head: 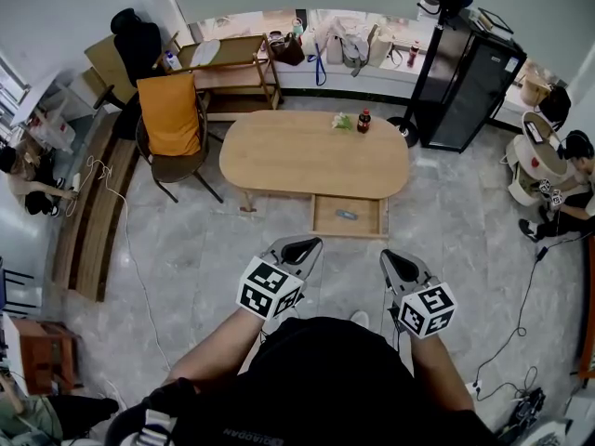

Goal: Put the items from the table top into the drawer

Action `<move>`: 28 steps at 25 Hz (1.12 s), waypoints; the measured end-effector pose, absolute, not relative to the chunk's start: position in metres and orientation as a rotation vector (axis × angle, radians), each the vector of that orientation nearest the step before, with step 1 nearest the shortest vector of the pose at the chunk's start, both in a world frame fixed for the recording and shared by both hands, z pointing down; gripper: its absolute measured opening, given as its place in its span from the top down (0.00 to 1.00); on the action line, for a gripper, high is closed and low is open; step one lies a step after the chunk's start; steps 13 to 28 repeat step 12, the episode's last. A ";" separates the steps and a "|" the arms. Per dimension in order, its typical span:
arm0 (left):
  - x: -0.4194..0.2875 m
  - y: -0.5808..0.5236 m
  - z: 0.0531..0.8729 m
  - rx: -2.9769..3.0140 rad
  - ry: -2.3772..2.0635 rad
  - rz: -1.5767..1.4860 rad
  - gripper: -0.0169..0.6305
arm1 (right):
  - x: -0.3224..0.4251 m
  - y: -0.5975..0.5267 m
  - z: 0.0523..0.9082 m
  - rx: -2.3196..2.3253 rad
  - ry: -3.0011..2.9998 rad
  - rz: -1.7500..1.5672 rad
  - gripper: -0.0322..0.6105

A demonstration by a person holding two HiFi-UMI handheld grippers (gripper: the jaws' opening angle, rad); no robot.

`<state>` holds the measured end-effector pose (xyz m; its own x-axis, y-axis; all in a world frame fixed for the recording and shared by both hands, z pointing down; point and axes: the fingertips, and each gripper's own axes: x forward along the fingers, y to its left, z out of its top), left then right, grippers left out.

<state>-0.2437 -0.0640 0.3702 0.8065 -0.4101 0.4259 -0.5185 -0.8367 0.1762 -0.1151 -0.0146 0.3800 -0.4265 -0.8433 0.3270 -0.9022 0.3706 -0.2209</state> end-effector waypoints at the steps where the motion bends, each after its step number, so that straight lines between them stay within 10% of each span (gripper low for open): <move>1: -0.244 -0.063 0.371 2.708 -0.714 0.542 0.97 | -0.115 -0.014 0.381 1.584 -2.466 0.553 0.95; 28: -0.241 -0.061 0.371 2.703 -0.727 0.538 0.97 | -0.111 -0.013 0.382 1.573 -2.466 0.557 0.95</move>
